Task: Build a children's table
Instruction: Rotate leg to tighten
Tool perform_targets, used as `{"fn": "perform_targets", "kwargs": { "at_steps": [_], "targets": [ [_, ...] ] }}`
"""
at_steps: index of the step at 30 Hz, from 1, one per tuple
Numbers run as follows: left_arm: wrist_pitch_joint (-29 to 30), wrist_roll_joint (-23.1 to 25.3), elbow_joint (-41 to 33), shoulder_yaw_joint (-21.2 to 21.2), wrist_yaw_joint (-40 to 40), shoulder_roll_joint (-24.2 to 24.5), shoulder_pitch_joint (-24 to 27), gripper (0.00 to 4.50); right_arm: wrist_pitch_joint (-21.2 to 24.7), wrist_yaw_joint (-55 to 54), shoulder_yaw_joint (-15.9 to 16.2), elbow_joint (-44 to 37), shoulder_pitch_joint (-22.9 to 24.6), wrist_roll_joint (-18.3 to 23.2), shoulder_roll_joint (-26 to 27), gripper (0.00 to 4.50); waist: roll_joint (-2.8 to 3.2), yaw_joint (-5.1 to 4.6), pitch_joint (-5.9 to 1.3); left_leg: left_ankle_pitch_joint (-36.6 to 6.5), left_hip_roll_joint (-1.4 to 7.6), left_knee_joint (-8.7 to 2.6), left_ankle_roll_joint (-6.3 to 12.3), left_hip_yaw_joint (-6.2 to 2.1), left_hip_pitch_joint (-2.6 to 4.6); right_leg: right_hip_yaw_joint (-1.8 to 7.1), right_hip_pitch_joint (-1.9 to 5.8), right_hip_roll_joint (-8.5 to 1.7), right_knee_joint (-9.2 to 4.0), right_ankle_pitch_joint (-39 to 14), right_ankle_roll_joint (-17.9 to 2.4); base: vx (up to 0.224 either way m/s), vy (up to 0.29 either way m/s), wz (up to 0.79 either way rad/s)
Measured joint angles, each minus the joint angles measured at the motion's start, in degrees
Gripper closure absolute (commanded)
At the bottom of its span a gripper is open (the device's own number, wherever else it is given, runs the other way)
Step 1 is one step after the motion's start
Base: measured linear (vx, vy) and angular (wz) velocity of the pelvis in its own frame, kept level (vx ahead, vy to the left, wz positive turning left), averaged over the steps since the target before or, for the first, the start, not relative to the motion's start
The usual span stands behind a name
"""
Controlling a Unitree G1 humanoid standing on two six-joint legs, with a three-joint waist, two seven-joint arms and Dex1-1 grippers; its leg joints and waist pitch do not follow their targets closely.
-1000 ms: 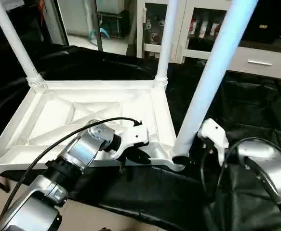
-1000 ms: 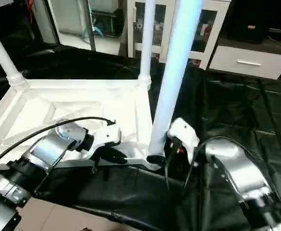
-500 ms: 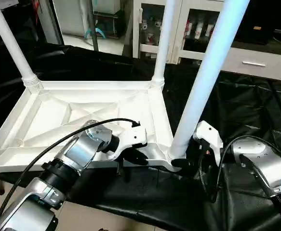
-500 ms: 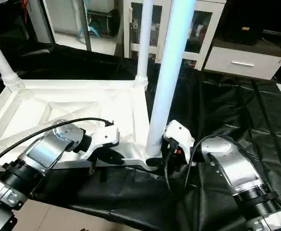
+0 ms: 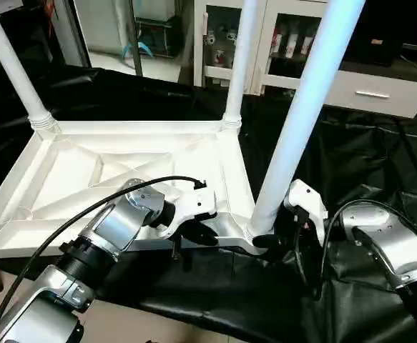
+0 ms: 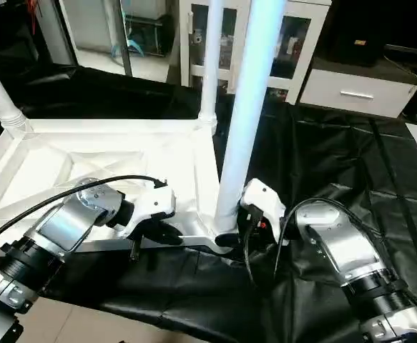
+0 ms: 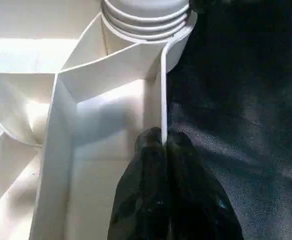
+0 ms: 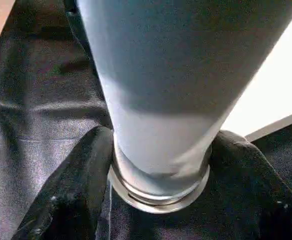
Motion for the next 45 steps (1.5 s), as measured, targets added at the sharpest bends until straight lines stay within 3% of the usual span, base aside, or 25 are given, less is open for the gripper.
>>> {"fn": "perform_targets", "kwargs": {
  "at_steps": [2,3,5,8,11,13,16,19,23,25,29,35,41,45],
  "targets": [
    [0.3,0.1,0.4,0.9,1.9,-0.4,0.4,4.5,0.2,-3.1,-0.8,1.7,-0.2,-0.1,2.8,1.78,-0.23,-0.29,-0.09,0.0,0.0,-0.01,-0.04,0.03,0.16,0.05,0.11,0.01,0.05,0.0,0.0,0.0,0.0,0.0],
    [0.9,0.9,2.2,2.9,6.0,-1.7,0.1,4.5,0.9,-10.6,-3.7,4.8,-0.4,-0.2,7.8,1.78,-0.66,-0.94,-0.06,0.0,0.02,-0.01,-0.12,0.04,0.23,0.17,0.16,0.12,0.22,0.0,-0.1,-0.051,-0.011,-0.1],
    [1.8,1.7,4.9,5.3,11.3,-3.7,-0.9,4.5,2.3,-22.3,-7.1,7.0,-0.8,-0.3,14.6,1.79,-0.95,-1.85,0.2,0.1,0.04,0.03,-0.32,-0.17,0.27,0.12,0.02,0.18,0.14,0.4,-0.3,-0.056,-0.008,-0.13],
    [2.6,1.3,7.2,7.1,16.4,-7.6,-1.3,4.5,3.4,-32.4,-9.3,7.2,-0.8,-0.5,18.2,1.81,-1.13,-2.27,0.28,0.1,-0.01,0.03,-0.33,-0.33,0.3,0.09,-0.01,0.18,-0.15,0.6,-0.4,0.0,0.0,0.0],
    [3.1,-0.1,11.1,9.7,22.9,-12.5,-2.3,4.5,4.2,-44.4,-13.0,6.3,-0.1,-2.3,24.2,1.81,-1.37,-2.03,0.28,0.1,0.0,0.01,-0.33,-0.32,0.2,0.1,-0.25,0.23,-0.14,0.7,-0.4,0.0,0.0,0.0],
    [2.7,-0.8,13.7,10.5,26.4,-14.3,-3.6,4.5,4.3,-51.4,-14.5,6.1,-0.2,-3.5,27.3,1.81,-1.29,-1.29,0.3,0.2,0.0,-0.03,-0.35,-0.32,0.09,0.1,-0.37,0.24,-0.14,0.7,-0.4,0.0,0.0,0.0],
    [-2.4,-0.3,20.8,11.2,33.3,-18.1,-6.0,4.5,2.1,-62.3,-15.4,10.2,-2.7,-6.8,32.2,1.82,-1.16,-0.27,0.34,0.2,-0.02,-0.05,-0.37,-0.31,0.09,0.13,-0.35,0.24,-0.16,0.7,-0.4,0.0,0.0,0.0],
    [-6.0,0.8,24.0,11.1,36.2,-19.5,-6.8,4.5,-0.1,-67.0,-15.4,13.2,-4.1,-7.6,33.0,1.82,-0.94,0.14,0.35,0.2,-0.11,-0.13,-0.37,-0.16,0.1,0.28,-0.32,0.16,-0.19,0.7,-0.3,0.0,0.0,0.0],
    [-6.9,1.1,24.4,10.6,36.2,-19.5,-7.1,4.5,-1.6,-66.1,-15.7,13.7,-3.9,-7.6,33.0,1.82,-0.84,0.25,0.38,0.2,-0.11,-0.15,-0.37,-0.17,0.03,0.29,-0.35,0.14,-0.21,0.7,-0.1,0.0,0.0,0.0],
    [-7.4,1.2,24.4,10.2,36.1,-19.3,-7.2,4.5,-2.7,-65.4,-16.2,13.5,-3.5,-7.6,32.9,1.12,-0.56,0.35,0.46,0.2,-0.12,-0.15,-0.37,-0.2,-0.07,0.28,-0.42,0.14,-0.23,0.7,0.0,0.0,0.0,0.0],
    [-8.9,1.7,26.3,9.7,36.1,-18.7,-8.8,4.5,-3.6,-63.2,-16.1,11.5,-2.3,-7.5,32.1,0.9,-0.5,0.13,0.58,0.2,-0.08,-0.15,-0.38,-0.23,-0.27,0.28,-0.65,0.21,-0.24,0.9,0.1,0.0,0.0,0.0],
    [-9.2,1.5,24.6,9.5,31.4,-16.2,-8.2,4.5,-1.9,-54.0,-17.0,7.6,-2.5,-3.4,26.0,0.34,-0.53,-0.44,0.6,0.2,0.01,-0.12,-0.35,-0.23,-0.57,0.27,-0.86,0.33,-0.29,0.9,0.2,0.0,0.0,0.0],
    [-8.7,-0.1,20.2,8.3,23.3,-12.9,-6.3,4.5,1.7,-37.3,-16.6,5.6,-2.1,1.5,17.0,0.06,-0.43,-0.19,0.68,0.3,0.14,-0.07,-0.19,-0.27,-0.72,0.19,-0.96,0.48,-0.31,0.8,0.1,0.0,0.0,0.0],
    [-9.7,-1.1,12.8,3.9,11.5,-6.3,-3.2,4.5,1.5,-16.3,-13.0,-1.5,3.2,4.8,3.0,0.06,-0.44,1.21,0.67,0.2,0.19,-0.1,-0.17,-0.28,-0.66,0.17,-0.86,0.48,-0.31,0.7,-0.1,0.0,0.0,0.0]
  ]
}}
